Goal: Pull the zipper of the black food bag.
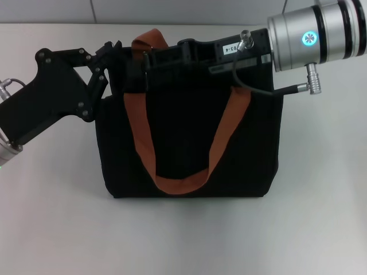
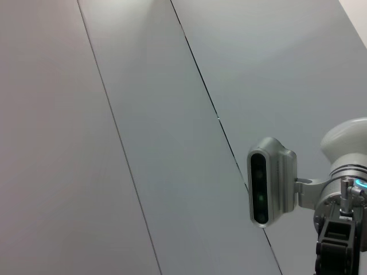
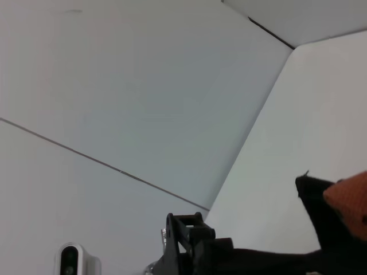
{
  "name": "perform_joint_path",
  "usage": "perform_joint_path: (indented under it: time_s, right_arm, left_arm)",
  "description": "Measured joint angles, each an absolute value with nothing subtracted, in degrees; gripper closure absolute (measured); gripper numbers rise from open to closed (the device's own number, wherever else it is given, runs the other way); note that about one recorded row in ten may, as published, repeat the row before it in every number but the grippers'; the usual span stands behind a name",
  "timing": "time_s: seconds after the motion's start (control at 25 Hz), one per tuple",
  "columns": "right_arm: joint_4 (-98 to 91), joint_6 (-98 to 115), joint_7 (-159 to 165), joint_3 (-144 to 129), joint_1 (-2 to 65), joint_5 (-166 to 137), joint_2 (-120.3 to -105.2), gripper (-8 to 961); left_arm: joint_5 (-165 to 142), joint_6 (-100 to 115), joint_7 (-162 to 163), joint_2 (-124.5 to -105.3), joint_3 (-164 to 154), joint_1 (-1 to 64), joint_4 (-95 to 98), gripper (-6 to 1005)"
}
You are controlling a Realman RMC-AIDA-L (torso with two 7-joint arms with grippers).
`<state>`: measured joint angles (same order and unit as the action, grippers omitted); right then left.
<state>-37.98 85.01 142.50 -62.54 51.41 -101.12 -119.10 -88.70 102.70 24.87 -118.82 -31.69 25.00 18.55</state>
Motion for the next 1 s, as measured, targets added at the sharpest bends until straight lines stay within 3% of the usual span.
perform_joint_path:
  time_s: [0.24,1.0]
  right_arm:
    - [-43.5,84.9,142.2,-62.7,49.2,-102.1,-119.05,201]
    - [-43.8,85.0,141.2,-67.1,51.0,-102.0,-119.24,201]
  left_arm:
    - [-88.6,102.8,24.9,-118.83,-31.6,24.9,18.5,980]
    - [-88.6,103.5,24.9,-118.82,-31.6,25.6,18.0,980]
